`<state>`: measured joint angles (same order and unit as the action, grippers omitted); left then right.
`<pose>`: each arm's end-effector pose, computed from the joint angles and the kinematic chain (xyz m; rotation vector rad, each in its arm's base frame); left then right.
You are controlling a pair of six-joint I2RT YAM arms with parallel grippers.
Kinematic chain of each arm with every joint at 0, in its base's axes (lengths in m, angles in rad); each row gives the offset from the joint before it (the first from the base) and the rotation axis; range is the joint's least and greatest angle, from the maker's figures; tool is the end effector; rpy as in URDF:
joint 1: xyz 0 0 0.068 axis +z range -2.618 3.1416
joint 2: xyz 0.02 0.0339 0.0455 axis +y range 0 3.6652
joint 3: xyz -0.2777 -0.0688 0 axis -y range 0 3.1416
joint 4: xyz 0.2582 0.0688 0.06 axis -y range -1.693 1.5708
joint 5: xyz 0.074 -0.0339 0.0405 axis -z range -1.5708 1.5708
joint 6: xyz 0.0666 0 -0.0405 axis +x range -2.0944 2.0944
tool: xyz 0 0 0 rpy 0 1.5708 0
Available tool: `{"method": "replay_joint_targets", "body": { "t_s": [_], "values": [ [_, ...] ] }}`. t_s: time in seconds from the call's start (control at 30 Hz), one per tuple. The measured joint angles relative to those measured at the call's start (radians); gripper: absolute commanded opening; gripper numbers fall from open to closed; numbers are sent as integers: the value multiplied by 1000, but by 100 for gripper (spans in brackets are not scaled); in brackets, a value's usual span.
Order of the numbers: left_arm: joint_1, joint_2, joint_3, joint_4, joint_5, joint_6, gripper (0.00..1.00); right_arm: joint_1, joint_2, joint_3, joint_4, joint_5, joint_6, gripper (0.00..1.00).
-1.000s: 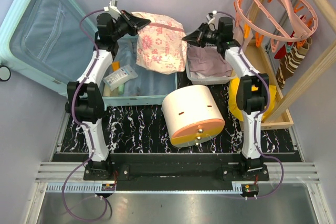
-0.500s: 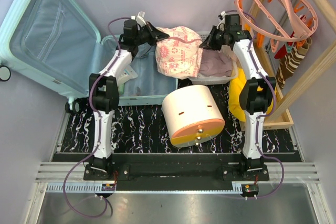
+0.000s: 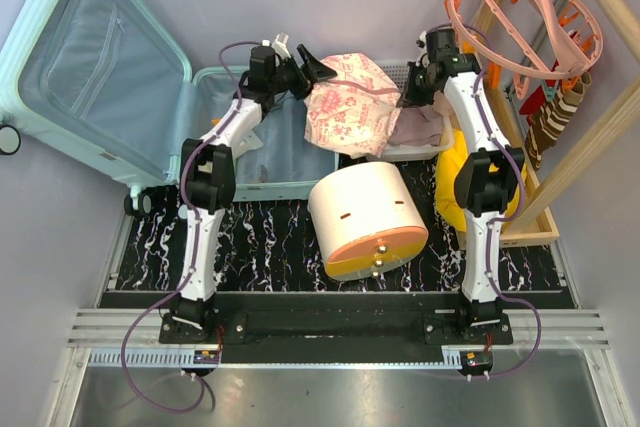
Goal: Open, take out, and arrange the luggage
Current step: Place the clothes in the bin.
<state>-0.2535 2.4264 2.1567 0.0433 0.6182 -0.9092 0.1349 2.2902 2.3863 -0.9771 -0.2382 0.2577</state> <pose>0.5900 -0.1927 0.2558 -0.1560 1.9717 -1.3493 0.5355 0.0885 0.2999 0.0456 2.4732 0.4632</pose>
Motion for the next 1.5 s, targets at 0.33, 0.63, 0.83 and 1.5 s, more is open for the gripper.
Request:
{"method": "replay_joint_targets", "body": {
  "t_s": [0.33, 0.63, 0.83, 1.5],
  "values": [
    [32, -125, -204, -22, -54, 101, 99, 0, 49, 35, -64, 92, -53, 0],
    [93, -317, -470, 56, -57, 106, 99, 0, 92, 135, -113, 220, -75, 0],
    [106, -340, -504, 95, -53, 82, 99, -1, 99, 141, -126, 340, -98, 0],
    [157, -451, -608, 57, -55, 116, 99, -10, 95, 93, -90, 422, -147, 68]
  ]
}}
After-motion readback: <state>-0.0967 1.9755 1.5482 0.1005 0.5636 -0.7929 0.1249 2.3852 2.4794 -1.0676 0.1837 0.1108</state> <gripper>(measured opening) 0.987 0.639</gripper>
